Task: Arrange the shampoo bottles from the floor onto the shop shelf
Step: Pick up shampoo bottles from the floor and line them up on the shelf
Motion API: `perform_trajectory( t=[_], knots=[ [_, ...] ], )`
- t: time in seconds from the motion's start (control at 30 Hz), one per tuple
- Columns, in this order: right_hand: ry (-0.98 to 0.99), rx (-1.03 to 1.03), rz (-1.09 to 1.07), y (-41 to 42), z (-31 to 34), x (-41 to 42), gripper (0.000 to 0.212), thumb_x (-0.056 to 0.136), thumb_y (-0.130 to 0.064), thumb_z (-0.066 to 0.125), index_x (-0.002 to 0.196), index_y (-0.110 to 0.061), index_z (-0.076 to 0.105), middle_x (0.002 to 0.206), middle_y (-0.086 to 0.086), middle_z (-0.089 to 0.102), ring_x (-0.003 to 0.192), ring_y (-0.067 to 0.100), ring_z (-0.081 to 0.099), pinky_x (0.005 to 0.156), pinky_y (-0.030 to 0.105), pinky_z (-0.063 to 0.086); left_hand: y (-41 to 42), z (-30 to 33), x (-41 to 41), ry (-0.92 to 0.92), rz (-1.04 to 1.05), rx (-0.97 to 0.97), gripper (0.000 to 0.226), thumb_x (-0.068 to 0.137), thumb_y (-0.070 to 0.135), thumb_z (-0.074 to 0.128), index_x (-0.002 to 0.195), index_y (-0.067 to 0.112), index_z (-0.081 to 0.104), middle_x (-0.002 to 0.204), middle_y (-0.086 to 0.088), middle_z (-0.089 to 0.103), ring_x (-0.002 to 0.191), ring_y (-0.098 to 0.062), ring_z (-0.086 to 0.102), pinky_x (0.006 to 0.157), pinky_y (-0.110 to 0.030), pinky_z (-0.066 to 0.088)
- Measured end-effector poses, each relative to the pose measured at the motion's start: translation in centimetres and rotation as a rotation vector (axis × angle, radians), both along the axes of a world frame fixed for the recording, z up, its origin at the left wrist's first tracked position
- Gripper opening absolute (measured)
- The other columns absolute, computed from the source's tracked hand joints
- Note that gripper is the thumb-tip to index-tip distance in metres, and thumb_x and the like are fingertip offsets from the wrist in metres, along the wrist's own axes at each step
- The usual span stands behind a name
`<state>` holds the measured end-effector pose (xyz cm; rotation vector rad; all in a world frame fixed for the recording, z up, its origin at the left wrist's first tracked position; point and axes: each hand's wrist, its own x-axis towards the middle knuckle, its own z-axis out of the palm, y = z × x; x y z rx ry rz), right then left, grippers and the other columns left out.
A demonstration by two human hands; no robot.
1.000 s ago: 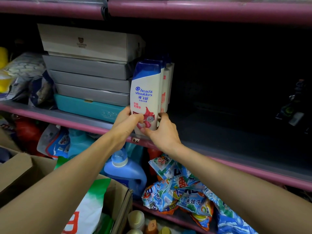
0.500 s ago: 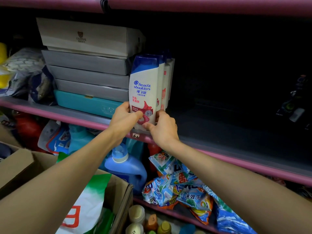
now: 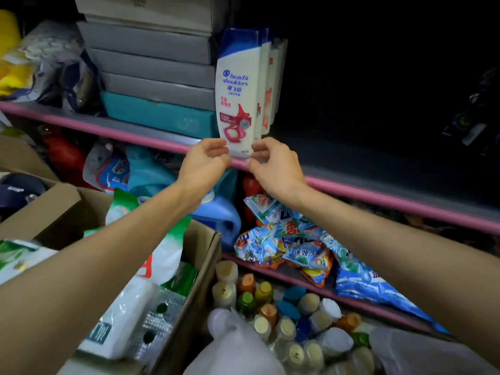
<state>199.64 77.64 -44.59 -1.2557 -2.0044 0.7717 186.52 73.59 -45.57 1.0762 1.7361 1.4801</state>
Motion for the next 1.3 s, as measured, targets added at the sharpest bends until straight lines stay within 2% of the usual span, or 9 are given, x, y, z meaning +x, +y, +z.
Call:
perform_trajectory(
  t=[0.07,0.2,0.37,0.53,0.73,0.87,1.03,1.2,1.3],
  knots=[
    [0.025,-0.002,0.028,-1.5,-1.2,0.5,0.032,0.086,-0.015,0.062,0.118,-0.011,0.061,0.110,0.004,0.069,0.103,0.016,0.063,0.092,0.026,0.048,-1.4,-1.6,0.6,0.025,-0.037,-0.035,0.034,0.086,-0.005,0.051,0.117,0.007,0.061,0.109,-0.008,0.066,0.099,-0.014,0.061,0.091,-0.027,0.049],
    [0.022,-0.116,0.063,-3.6,-5.8,1.2,0.029,0.087,-0.015,0.065,0.115,-0.010,0.062,0.108,0.005,0.069,0.101,0.016,0.064,0.094,0.031,0.049,-4.1,-6.5,1.4,0.038,-0.129,-0.135,0.027,0.086,-0.007,0.051,0.097,0.014,0.065,0.094,-0.005,0.067,0.078,-0.005,0.062,0.062,-0.010,0.048],
    [-0.160,-0.335,0.127,-5.9,-14.0,2.5,0.032,0.087,-0.021,0.066,0.116,-0.010,0.061,0.110,0.004,0.067,0.101,0.013,0.062,0.088,0.022,0.046,-7.1,-14.3,1.7,0.167,-0.239,-0.388,0.021,0.082,-0.005,0.057,0.093,0.011,0.065,0.099,-0.018,0.070,0.097,-0.030,0.066,0.091,-0.039,0.051],
    [-0.376,-0.468,0.150,-8.0,-21.9,3.9,0.027,0.087,-0.026,0.063,0.112,-0.016,0.062,0.114,0.005,0.068,0.109,0.023,0.062,0.093,0.033,0.049,-8.8,-20.6,1.7,0.489,-0.340,-0.570,0.037,0.083,0.011,0.060,0.120,0.012,0.062,0.120,-0.010,0.064,0.108,-0.025,0.061,0.092,-0.025,0.043],
    [-0.657,-0.463,0.192,-8.9,-28.0,5.4,0.030,0.090,-0.030,0.053,0.118,-0.020,0.054,0.120,0.009,0.059,0.108,0.028,0.057,0.083,0.036,0.048,-8.6,-24.5,2.2,0.600,-0.411,-0.552,0.051,0.086,0.015,0.060,0.135,0.012,0.047,0.138,-0.013,0.046,0.127,-0.029,0.044,0.104,-0.023,0.027],
    [-0.771,-0.405,0.287,-9.2,-31.2,6.6,0.023,0.095,-0.027,0.047,0.116,-0.022,0.050,0.126,0.005,0.055,0.115,0.024,0.052,0.089,0.040,0.048,-7.3,-26.2,2.5,0.681,-0.504,-0.698,0.066,0.084,0.021,0.064,0.142,0.022,0.034,0.148,-0.005,0.034,0.133,-0.026,0.036,0.110,-0.034,0.028],
    [-0.840,-0.366,0.303,-9.6,-34.4,7.0,0.035,0.093,-0.032,0.049,0.127,-0.025,0.042,0.132,0.003,0.050,0.117,0.023,0.052,0.085,0.038,0.046,-6.6,-27.4,3.3,0.907,-0.536,-0.781,0.068,0.084,0.029,0.063,0.143,0.027,0.030,0.146,-0.002,0.028,0.134,-0.026,0.030,0.109,-0.042,0.029],
    [-0.870,-0.350,0.323,-9.2,-34.4,6.7,0.028,0.094,-0.032,0.046,0.121,-0.022,0.048,0.124,0.005,0.052,0.109,0.025,0.055,0.076,0.036,0.042,-6.6,-27.0,3.5,0.843,-0.489,-0.730,0.048,0.090,0.024,0.054,0.137,0.024,0.040,0.139,-0.005,0.037,0.126,-0.027,0.039,0.104,-0.041,0.035],
    [-0.833,-0.407,0.339,-8.2,-30.9,6.7,0.008,0.091,-0.029,0.052,0.094,-0.021,0.053,0.103,0.005,0.059,0.087,0.022,0.058,0.064,0.033,0.043,-6.5,-25.6,3.5,0.699,-0.443,-0.598,0.041,0.093,0.022,0.050,0.134,0.020,0.047,0.136,-0.005,0.044,0.121,-0.025,0.046,0.101,-0.037,0.039]
  ],
)
